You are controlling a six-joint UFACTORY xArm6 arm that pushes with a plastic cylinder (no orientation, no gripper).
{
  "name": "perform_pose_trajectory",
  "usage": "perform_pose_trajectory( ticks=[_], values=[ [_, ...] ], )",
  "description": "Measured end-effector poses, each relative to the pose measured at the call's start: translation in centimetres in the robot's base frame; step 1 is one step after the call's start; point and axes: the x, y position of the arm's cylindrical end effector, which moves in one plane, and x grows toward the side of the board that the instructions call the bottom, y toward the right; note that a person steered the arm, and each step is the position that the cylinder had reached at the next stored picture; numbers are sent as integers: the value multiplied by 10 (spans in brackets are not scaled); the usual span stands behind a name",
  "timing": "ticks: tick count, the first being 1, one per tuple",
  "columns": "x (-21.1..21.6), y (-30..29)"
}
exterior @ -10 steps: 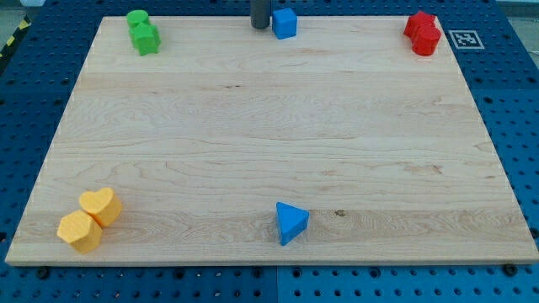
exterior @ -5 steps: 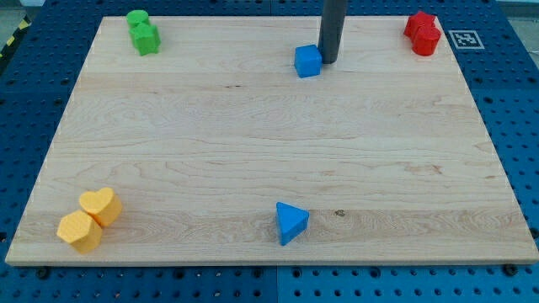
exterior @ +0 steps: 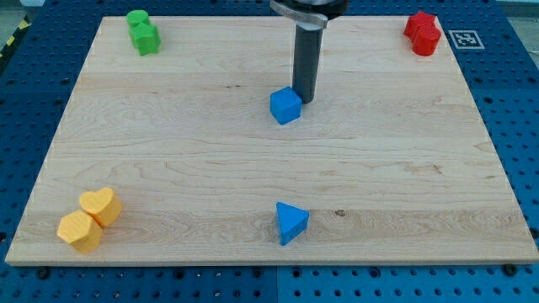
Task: Push the blue cube into the blue triangle
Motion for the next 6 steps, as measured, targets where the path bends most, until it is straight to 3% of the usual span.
perform_pose_trajectory(
  ticks=[3, 4, 6],
  values=[
    [22, -120],
    [44, -74],
    [21, -25]
  ],
)
